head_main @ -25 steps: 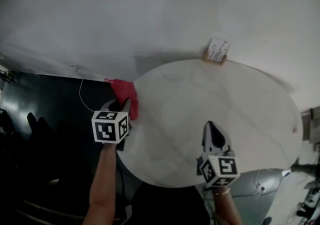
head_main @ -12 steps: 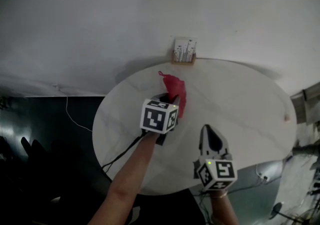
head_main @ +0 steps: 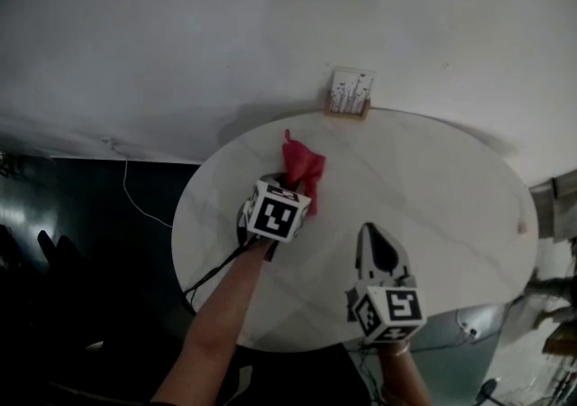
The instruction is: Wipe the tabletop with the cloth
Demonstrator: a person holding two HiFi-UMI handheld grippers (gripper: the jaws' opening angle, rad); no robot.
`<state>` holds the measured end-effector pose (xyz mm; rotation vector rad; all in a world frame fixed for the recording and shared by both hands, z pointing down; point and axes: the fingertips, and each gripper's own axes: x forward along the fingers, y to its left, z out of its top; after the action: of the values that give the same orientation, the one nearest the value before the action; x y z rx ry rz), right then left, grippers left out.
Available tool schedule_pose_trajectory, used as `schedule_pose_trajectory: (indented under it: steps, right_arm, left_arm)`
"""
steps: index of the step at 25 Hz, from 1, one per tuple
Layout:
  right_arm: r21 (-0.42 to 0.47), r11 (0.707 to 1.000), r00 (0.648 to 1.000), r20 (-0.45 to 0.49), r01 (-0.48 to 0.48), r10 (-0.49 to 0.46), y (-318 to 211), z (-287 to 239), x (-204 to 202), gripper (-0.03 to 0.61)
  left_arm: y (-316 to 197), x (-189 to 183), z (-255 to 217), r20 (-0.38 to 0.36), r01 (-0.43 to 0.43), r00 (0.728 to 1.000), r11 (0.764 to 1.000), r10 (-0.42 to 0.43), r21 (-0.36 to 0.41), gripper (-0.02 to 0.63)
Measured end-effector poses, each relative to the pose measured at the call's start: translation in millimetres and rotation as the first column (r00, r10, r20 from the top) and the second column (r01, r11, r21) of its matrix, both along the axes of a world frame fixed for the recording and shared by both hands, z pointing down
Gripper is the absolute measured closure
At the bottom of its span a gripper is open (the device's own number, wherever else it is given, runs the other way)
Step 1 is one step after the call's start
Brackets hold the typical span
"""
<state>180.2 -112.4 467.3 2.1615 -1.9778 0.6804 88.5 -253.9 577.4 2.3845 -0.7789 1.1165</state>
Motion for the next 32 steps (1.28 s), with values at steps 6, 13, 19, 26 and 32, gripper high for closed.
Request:
schedule_pose_trajectory:
  steps: [6,13,19,26,32]
  right_arm:
    - [-0.004,0.994,0.994,0.006,0.112,-0.112,-25,0,-43,0.575]
    - [0.000,0.977,0.977,-0.004,0.215,-0.215,-47,-3,-82,0.575]
    - [0.010,0.968,0.968,-0.012,0.250,-0.250,-55,-7,-96,0.576]
    - [0.038,0.975,0.975,-0.018,0.221,-0.220,-64,-10,-79,0.576]
    - [0.044,0.983,0.984,-0.038,0.176,-0.174,-80,-12,-48,0.575]
  left_arm:
    - [-28,-102,4,-0.012,0.173,0.985,0.985,-0.173,-0.002,0.569]
    - [-49,-211,4,-0.022,0.378,0.926,0.926,-0.378,0.018,0.569]
    - [-58,-272,-1,0.043,0.473,0.879,0.879,-0.475,0.057,0.569]
    - [-70,-281,-46,-0.012,0.507,0.861,0.854,-0.509,0.116,0.569]
    - [-85,-167,-78,-0.116,0.347,0.936,0.927,-0.333,0.141,0.569]
